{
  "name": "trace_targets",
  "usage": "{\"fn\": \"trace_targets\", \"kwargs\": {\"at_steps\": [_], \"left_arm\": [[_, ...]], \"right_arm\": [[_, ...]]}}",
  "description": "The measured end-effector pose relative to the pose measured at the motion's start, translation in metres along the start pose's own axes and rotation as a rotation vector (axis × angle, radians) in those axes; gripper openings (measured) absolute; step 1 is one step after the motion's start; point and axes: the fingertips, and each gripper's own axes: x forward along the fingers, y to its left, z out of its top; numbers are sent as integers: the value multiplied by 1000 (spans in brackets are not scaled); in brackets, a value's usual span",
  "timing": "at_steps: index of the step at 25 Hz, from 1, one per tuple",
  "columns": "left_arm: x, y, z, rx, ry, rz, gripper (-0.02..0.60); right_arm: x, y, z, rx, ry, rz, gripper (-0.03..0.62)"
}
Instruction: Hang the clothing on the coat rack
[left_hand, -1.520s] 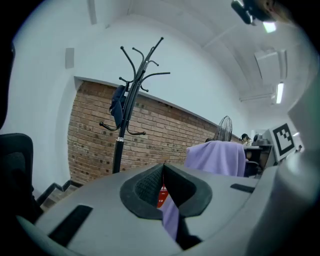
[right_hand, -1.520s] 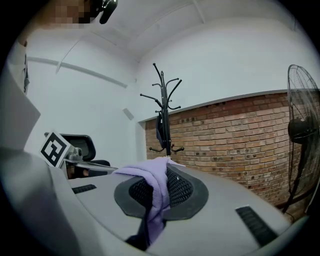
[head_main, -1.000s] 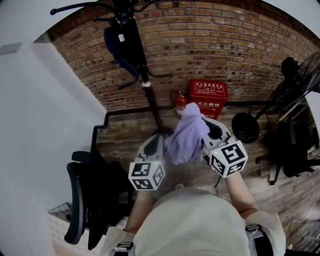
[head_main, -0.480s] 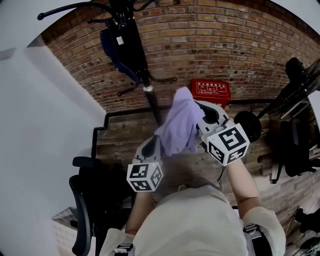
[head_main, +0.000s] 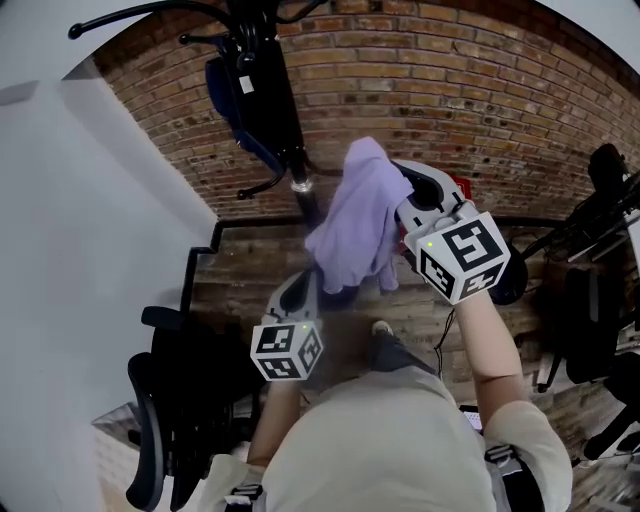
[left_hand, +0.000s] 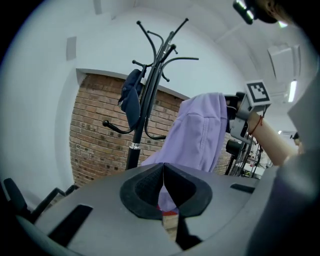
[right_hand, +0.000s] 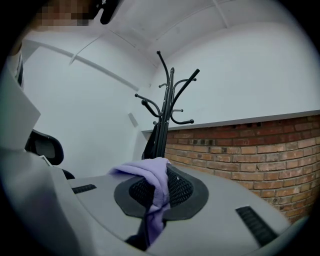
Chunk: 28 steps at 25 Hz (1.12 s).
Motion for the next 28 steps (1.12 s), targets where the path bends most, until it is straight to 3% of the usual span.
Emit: {"fn": "trace_targets", "kwargs": {"at_steps": [16, 28], "left_arm": [[65, 21, 38, -24, -63, 135, 5], [79, 40, 43, -44, -74, 228, 5]], "right_arm": [[99, -43, 23, -94, -42, 185, 14], [151, -56, -23, -75, 35, 295, 14]]}}
